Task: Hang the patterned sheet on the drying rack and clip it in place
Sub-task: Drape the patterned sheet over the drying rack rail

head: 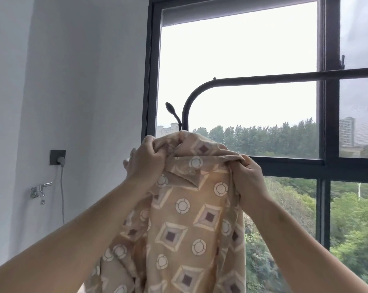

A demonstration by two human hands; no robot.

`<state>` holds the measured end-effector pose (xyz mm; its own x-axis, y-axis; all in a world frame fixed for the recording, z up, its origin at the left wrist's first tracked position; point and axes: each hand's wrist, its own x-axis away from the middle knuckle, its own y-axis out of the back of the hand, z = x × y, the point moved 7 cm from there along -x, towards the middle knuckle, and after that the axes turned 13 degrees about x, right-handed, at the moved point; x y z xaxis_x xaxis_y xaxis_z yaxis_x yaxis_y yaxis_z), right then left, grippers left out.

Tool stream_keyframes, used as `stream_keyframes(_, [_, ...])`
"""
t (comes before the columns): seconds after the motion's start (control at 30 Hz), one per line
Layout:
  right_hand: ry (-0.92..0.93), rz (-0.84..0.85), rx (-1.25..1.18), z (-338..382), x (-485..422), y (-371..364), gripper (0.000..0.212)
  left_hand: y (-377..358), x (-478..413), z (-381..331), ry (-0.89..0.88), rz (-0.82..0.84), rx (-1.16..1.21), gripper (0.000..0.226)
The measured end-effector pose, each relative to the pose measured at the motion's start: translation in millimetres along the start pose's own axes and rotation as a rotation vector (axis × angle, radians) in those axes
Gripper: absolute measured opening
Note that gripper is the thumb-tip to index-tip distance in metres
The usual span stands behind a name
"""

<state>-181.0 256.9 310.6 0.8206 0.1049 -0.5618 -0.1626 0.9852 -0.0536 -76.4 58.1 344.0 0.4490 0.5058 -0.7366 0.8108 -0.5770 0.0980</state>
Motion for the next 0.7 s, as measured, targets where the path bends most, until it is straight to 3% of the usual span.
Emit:
stream_keyframes(0.07, [0.008,-0.033,0.043,5,-5,8,0.017,2,-3,2,0.031,-0.037,0.13,0.027])
stream_keyframes(0.17, [0.023,-0.108,0.043,11,-14,25,0.013,4,-11,11,0.29,-0.035,0.481,0.031])
stream_keyframes(0.27, [0.023,-0.119,0.099,12,-21,32,0.018,6,-18,1,0.187,0.006,0.391,0.032])
stream_keyframes(0.33, [0.035,-0.063,0.198,15,-18,27,0.01,-2,-20,-7,0.101,0.067,0.319,0.028])
stream_keyframes(0.47, [0.026,0.319,0.261,16,2,-9,0.045,-12,-28,-3,0.134,0.002,0.364,0.014])
stream_keyframes(0.53, [0.003,0.459,0.297,14,12,-25,0.033,-16,-31,-1,0.176,-0.032,0.381,0.013])
stream_keyframes(0.63, [-0.124,0.376,0.106,6,4,-19,0.013,-14,-24,-11,0.084,-0.003,0.314,0.016])
stream_keyframes(0.7, [-0.258,0.251,-0.049,-4,-6,-5,0.021,-22,-6,-22,-0.051,0.218,0.253,0.037])
